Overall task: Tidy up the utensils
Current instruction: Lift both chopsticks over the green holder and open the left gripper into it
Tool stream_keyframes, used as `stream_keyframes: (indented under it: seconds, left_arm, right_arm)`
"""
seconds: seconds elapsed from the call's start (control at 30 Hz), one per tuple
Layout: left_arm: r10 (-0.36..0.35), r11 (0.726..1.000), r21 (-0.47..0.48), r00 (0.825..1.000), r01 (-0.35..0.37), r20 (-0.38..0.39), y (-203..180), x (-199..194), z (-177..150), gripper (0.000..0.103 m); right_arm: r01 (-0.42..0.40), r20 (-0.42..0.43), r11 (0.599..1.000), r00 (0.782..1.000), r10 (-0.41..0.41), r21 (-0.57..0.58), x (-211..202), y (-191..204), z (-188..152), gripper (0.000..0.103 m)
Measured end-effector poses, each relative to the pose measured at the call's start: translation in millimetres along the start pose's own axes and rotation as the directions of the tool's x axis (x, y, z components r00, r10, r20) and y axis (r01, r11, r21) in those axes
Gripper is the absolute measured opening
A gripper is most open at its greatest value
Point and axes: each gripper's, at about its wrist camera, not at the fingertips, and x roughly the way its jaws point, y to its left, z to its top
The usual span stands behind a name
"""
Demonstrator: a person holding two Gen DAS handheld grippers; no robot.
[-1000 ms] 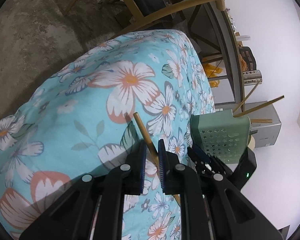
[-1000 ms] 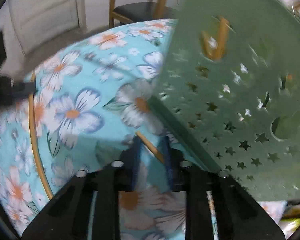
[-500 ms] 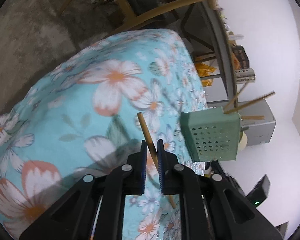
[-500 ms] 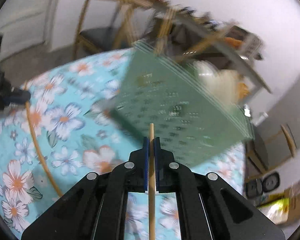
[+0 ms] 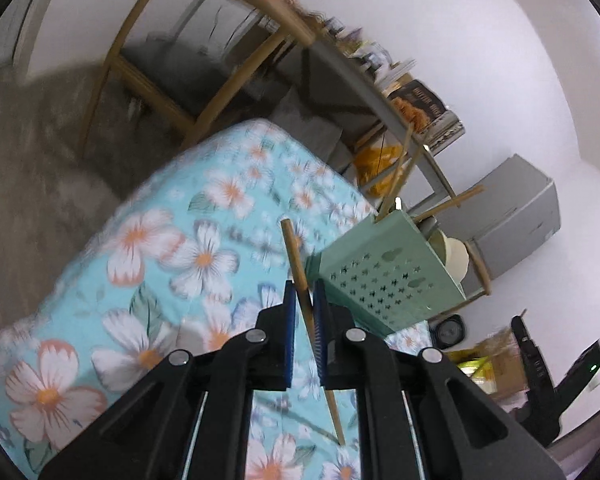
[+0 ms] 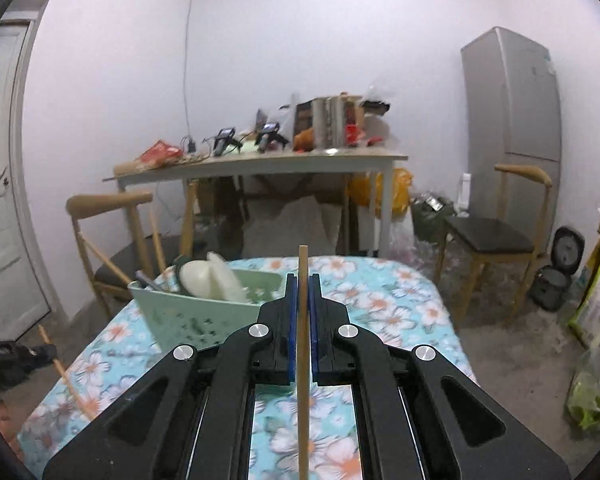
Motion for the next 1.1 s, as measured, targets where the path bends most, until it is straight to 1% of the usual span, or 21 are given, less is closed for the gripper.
stream_keyframes:
  seconds: [0.07,0.1,0.17,0.2,0.23,0.27,0.37,0.47,0.53,0.6,0.67,0.73,0.8,0.83,0.87,0.9,0.93,0.97,1.0,1.07,1.1]
  left_arm:
    - [-0.005,0.998,0.058,0.998,0.002,0.056,-14.6,-9.0,2.8,0.007]
    - [-0.021,0.996,0.087,0.996,0.013,0.086,-22.6,-15.6,3.9,0.006]
    - [-0.041,0.994,0.106,0.991,0.027,0.127,-38.0,-26.3,8.9,0.005]
    - [-0.053,0.993,0.111,0.988,0.037,0.145,-47.1,-31.2,13.2,0.005]
    - [-0.062,0.992,0.117,0.985,0.043,0.162,-55.3,-35.0,16.9,0.005]
    - [-0.072,0.989,0.139,0.980,0.047,0.187,-69.9,-41.3,24.3,0.005]
    - [-0.098,0.982,0.179,0.959,0.051,0.266,-104.9,-55.6,46.9,0.005]
    - [-0.097,0.976,0.217,0.931,0.020,0.351,-137.9,-66.3,72.2,0.005]
    - [-0.075,0.964,0.262,0.902,-0.044,0.426,-161.9,-69.6,86.0,0.005]
    - [-0.033,0.941,0.306,0.859,-0.146,0.511,-184.1,-67.4,93.2,0.005]
    - [-0.018,0.928,0.322,0.840,-0.189,0.543,-195.1,-59.3,96.7,0.005]
    - [-0.010,0.922,0.326,0.829,-0.209,0.560,-197.8,-49.3,97.9,0.005]
    - [-0.001,0.901,0.349,0.801,-0.259,0.599,-204.1,-34.3,92.8,0.005]
    - [0.001,0.891,0.359,0.793,-0.277,0.610,-207.5,-28.4,90.1,0.005]
    - [-0.009,0.886,0.372,0.793,-0.276,0.609,-208.9,-22.2,88.8,0.005]
    - [-0.040,0.884,0.396,0.802,-0.250,0.596,-208.2,-14.1,86.5,0.005]
    - [-0.051,0.886,0.397,0.799,-0.241,0.599,-207.0,-10.9,83.6,0.005]
    - [-0.036,0.887,0.383,0.788,-0.258,0.614,-205.0,-4.9,79.8,0.005]
    - [-0.028,0.885,0.381,0.788,-0.267,0.615,-203.1,1.1,78.4,0.005]
    - [-0.023,0.895,0.378,0.821,-0.238,0.570,-197.1,16.4,75.5,0.005]
    - [-0.015,0.901,0.374,0.843,-0.222,0.537,-192.3,24.8,75.4,0.005]
  right_arm:
    - [-0.043,-0.034,0.999,0.999,0.042,-0.017,7.8,-7.2,-9.8,0.004]
    - [-0.062,-0.036,0.998,0.997,0.061,-0.017,-2.1,-15.5,-12.9,0.004]
    - [-0.069,-0.028,0.997,0.997,0.069,-0.024,-7.6,-22.2,-11.4,0.005]
    - [-0.060,-0.028,0.998,0.998,0.059,-0.015,-4.8,-27.8,-9.8,0.005]
    - [-0.073,-0.033,0.997,0.997,0.073,0.002,-4.7,-31.1,-8.0,0.005]
    - [-0.091,-0.040,0.996,0.995,0.092,0.011,-5.0,-33.1,-6.4,0.005]
    - [-0.087,-0.046,0.996,0.995,0.087,0.007,-4.6,-36.9,-10.0,0.005]
    - [-0.092,-0.024,0.996,0.995,0.092,-0.021,-3.6,-40.5,-16.4,0.006]
    - [-0.076,-0.030,0.997,0.997,0.075,-0.025,-1.2,-39.3,-19.2,0.006]
    - [-0.084,-0.031,0.996,0.996,0.084,-0.008,-1.2,-43.0,-19.1,0.006]
    - [-0.097,-0.036,0.995,0.995,0.097,0.012,-1.6,-45.4,-18.5,0.006]
    - [-0.103,-0.039,0.995,0.994,0.104,0.015,-2.1,-45.3,-19.1,0.006]
    - [-0.108,-0.041,0.994,0.993,0.109,0.009,-2.3,-44.1,-19.0,0.006]
    - [-0.110,-0.041,0.994,0.993,0.111,0.009,-2.4,-43.6,-19.2,0.006]
    - [-0.113,-0.042,0.994,0.993,0.113,0.009,-2.2,-43.1,-19.5,0.006]
    - [-0.116,-0.045,0.993,0.992,0.116,0.009,-1.8,-42.8,-19.6,0.006]
    - [-0.115,-0.048,0.993,0.992,0.115,0.009,-0.7,-42.6,-19.9,0.006]
    - [-0.115,-0.052,0.993,0.992,0.115,0.014,1.0,-43.1,-20.2,0.006]
    - [-0.118,-0.059,0.993,0.991,0.120,0.024,2.9,-44.6,-20.1,0.006]
    - [-0.132,-0.074,0.990,0.988,0.136,0.057,6.5,-49.0,-20.6,0.006]
    - [-0.138,-0.082,0.988,0.986,0.144,0.070,7.9,-51.1,-20.7,0.006]
